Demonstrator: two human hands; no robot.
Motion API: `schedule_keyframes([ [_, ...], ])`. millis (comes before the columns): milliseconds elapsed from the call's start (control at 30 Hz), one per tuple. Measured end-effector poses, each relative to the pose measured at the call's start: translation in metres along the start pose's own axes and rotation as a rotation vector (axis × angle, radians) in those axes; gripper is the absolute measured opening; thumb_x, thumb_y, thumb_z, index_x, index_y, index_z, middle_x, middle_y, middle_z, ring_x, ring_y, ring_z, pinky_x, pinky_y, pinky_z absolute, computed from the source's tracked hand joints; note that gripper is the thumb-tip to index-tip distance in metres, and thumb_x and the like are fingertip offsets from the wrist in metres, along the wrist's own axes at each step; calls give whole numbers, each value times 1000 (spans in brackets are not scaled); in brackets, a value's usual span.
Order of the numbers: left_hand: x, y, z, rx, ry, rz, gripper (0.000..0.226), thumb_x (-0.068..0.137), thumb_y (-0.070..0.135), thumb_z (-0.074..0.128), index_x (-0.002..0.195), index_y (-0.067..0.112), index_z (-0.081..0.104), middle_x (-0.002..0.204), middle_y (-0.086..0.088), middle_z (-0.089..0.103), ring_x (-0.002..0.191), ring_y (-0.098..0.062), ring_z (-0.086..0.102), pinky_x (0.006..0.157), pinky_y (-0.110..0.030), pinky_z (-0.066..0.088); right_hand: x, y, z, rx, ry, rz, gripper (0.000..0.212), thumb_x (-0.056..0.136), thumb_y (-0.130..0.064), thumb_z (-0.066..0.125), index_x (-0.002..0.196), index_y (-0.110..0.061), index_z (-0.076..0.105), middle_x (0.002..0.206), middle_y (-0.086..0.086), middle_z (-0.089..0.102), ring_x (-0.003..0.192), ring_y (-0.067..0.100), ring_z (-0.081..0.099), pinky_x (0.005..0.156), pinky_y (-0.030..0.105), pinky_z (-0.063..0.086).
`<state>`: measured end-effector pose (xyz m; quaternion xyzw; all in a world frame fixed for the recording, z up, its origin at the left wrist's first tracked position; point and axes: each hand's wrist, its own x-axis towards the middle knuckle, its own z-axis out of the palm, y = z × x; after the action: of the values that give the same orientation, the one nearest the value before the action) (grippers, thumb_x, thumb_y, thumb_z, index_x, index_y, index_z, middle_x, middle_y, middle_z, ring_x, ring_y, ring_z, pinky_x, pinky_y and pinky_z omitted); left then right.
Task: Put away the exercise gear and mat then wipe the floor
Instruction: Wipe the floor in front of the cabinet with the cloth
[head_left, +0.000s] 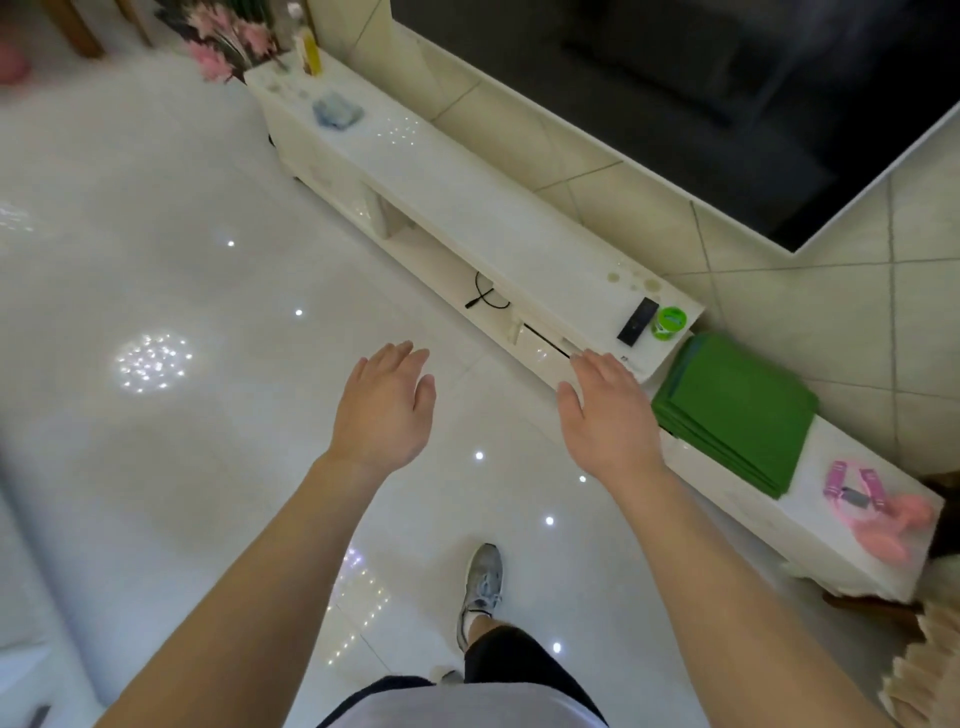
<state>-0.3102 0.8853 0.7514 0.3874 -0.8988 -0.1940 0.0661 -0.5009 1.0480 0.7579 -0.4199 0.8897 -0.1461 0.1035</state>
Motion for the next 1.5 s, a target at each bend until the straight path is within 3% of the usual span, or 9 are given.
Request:
schedule_keyframes([
  [100, 37, -8, -10, -5, 27, -29, 54, 97, 34, 29, 139, 10, 53, 147, -12, 49, 140, -29, 38, 117, -48, 27, 43, -15, -4, 35, 22, -11, 53, 97, -35, 34, 139, -7, 49, 146, 11, 46, 139, 32, 34, 116, 42, 22],
  [300, 94, -31, -31, -35, 44, -69, 43, 103, 26, 39, 142, 10, 49, 150, -13, 45, 142, -28, 35, 118, -47, 25, 110, -43, -4, 69, 4, -39, 59, 94, -38, 29, 140, -6, 47, 148, 12, 44, 141, 31, 32, 118, 41, 23],
  [400, 122, -52, -41, -37, 25, -75, 47, 102, 30, 34, 141, 10, 50, 148, -12, 47, 141, -29, 37, 117, -49, 27, 142, -62, -1, 66, -16, -45, 50, 100, -33, 35, 140, -5, 47, 148, 11, 43, 141, 31, 32, 118, 40, 22],
  [967, 310, -198, -102, -53, -28, 57, 53, 97, 32, 33, 138, 5, 54, 145, -17, 50, 136, -34, 42, 116, -45, 29, 303, -195, 48, 41, 42, 110, 57, 93, -39, 32, 135, -5, 53, 142, 12, 51, 135, 31, 40, 114, 41, 29],
  [1233, 416, -239, -102, -14, -54, 112, 43, 102, 24, 42, 140, 7, 51, 148, -14, 48, 138, -30, 39, 117, -41, 25, 401, -220, 66, 19, 45, 126, 40, 100, -25, 44, 132, -2, 54, 138, 13, 53, 131, 30, 41, 112, 32, 23],
  [1500, 518, -273, -117, -10, -92, 110, 54, 96, 33, 32, 137, 6, 55, 145, -16, 50, 136, -32, 42, 115, -45, 30, 498, -243, 83, 50, -39, 172, 48, 101, -31, 39, 144, -9, 42, 152, 9, 39, 143, 26, 28, 119, 35, 18],
])
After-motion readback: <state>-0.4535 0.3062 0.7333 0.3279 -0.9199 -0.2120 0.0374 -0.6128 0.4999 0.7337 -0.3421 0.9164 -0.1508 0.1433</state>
